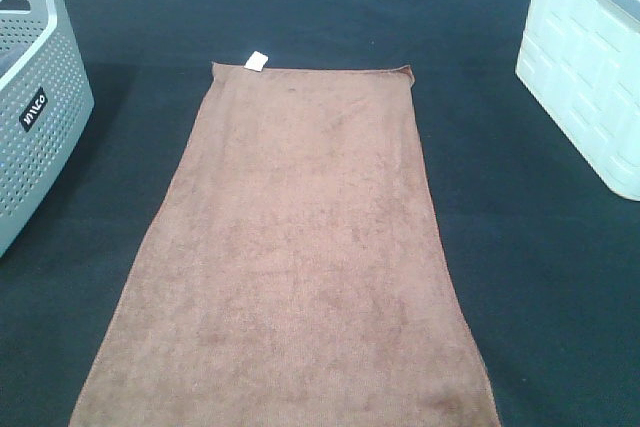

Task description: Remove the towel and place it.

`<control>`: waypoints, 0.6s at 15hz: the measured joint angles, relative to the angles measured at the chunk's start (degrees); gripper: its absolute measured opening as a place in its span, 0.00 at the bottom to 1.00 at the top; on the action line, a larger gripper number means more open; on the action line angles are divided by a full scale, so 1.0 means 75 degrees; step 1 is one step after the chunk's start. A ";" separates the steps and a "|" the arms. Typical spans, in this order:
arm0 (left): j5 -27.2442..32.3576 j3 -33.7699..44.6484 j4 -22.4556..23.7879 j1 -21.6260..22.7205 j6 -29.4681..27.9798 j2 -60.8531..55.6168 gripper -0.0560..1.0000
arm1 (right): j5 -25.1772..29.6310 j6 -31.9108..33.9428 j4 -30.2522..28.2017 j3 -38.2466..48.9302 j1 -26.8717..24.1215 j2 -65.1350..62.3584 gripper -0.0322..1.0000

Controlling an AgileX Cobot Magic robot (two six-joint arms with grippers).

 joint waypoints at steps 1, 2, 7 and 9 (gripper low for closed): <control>0.0000 0.0000 0.0000 0.0000 0.0000 0.0000 0.82 | 0.0000 0.0000 0.0000 0.0000 0.0000 0.0000 0.69; 0.0000 0.0000 0.0000 0.0000 0.0000 0.0000 0.82 | 0.0000 0.0000 0.0000 0.0000 0.0000 0.0000 0.69; 0.0000 0.0000 0.0115 0.0000 0.0000 0.0000 0.82 | 0.0000 0.0000 0.0000 0.0000 0.0000 0.0000 0.69; 0.0000 0.0000 0.0130 0.0000 -0.0008 0.0000 0.82 | 0.0000 0.0000 0.0000 0.0000 0.0000 0.0000 0.69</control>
